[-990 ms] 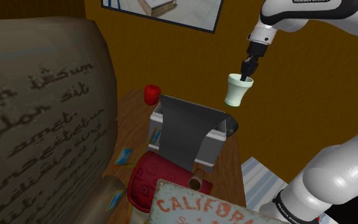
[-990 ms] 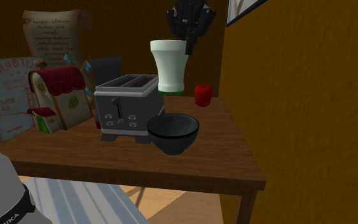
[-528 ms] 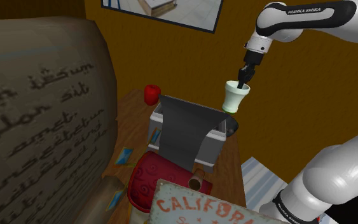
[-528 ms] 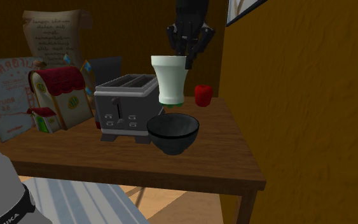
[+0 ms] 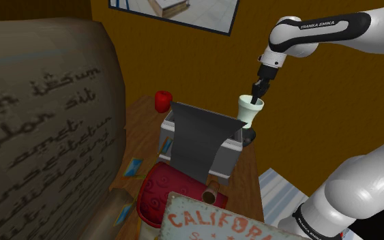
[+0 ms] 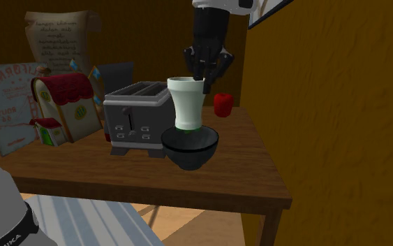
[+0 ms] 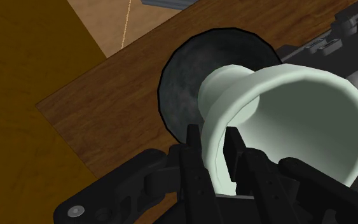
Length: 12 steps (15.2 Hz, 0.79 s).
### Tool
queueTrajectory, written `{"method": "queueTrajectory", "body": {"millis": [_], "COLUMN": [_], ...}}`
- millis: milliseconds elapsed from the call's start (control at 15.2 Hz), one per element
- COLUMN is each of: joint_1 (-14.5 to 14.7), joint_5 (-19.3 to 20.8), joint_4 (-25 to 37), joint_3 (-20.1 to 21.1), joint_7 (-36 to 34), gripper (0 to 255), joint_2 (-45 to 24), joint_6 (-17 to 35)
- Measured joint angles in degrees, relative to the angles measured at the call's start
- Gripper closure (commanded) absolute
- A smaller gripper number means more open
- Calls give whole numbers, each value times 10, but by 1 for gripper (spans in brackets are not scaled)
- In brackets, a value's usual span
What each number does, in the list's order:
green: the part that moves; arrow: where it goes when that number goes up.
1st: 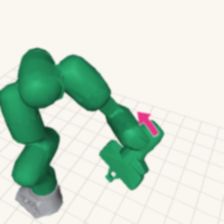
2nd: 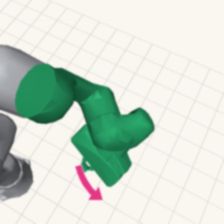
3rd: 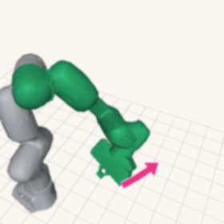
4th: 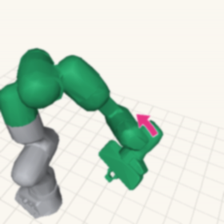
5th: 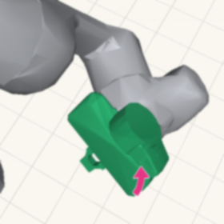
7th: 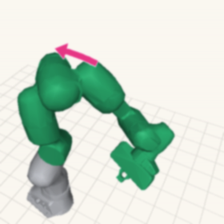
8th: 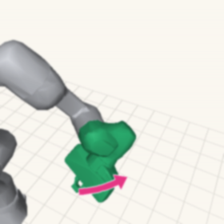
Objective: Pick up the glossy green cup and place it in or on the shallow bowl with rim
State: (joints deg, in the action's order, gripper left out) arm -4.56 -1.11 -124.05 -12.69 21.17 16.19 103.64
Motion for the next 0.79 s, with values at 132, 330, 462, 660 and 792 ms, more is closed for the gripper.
{"method": "queueTrajectory", "body": {"millis": [132, 330, 462, 660, 792], "joint_1": [0, 0, 0, 0, 0], "joint_5": [0, -1, -1, -1, -1], "joint_4": [-12, -26, -27, -27, -27], "joint_3": [0, -1, -1, -1, -1], "joint_7": [1, 2, 2, 2, 2], "gripper": [255, 255, 255, 255, 0], "joint_2": [-2, -4, -5, -5, -5], "joint_6": [14, 30, 32, 32, 32]}}
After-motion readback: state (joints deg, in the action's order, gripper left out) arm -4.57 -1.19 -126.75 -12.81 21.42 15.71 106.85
